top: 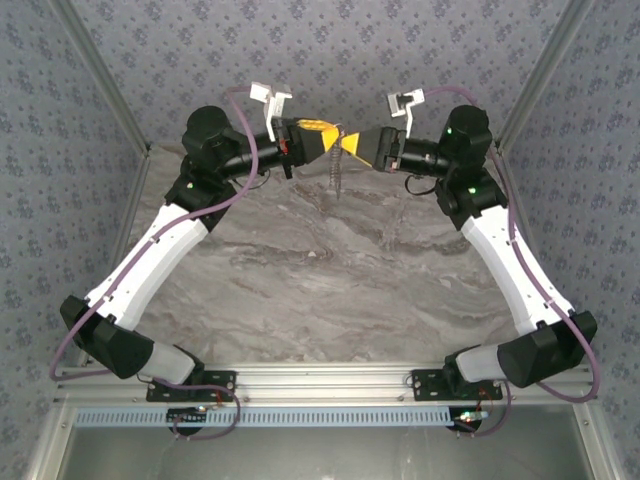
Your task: Put the keys on the keyring
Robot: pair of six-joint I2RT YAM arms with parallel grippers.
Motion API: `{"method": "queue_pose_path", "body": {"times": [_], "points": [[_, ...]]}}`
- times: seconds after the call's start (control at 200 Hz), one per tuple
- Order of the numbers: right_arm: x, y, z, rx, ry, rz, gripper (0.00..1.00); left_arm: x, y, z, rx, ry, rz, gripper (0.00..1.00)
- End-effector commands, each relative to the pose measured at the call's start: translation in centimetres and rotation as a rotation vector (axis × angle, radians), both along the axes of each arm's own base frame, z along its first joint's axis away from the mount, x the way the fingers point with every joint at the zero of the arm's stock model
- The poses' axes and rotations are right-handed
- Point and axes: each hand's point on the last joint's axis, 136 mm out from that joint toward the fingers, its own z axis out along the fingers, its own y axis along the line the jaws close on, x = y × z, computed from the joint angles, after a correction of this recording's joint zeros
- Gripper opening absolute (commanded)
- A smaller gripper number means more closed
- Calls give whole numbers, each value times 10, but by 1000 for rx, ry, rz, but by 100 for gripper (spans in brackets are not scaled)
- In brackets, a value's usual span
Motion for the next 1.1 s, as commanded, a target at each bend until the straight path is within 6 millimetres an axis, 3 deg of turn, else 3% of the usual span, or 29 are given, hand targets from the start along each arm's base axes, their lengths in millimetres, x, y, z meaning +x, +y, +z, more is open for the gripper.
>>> {"method": "queue_pose_path", "body": {"times": [0.0, 0.21, 0.395, 0.6, 0.779, 1.099], "points": [[-8, -10, -3, -37, -28, -35, 55, -18, 10, 36, -58, -112, 0, 0], [-10, -26, 2, -17, -34, -51, 54, -18, 10, 37, -59, -114, -1, 0], [-16, -34, 30, 60, -88, -23, 54, -17, 9, 36, -62, -109, -2, 0], [-4, -39, 62, 178, -146, -57, 53, -13, 9, 36, -93, -94, 2, 0], [9, -34, 68, 251, -154, -56, 50, -7, 7, 37, -122, -73, 8, 0], [8, -18, 62, 264, -153, -22, 46, 3, 5, 41, -182, -31, 12, 0]]}}
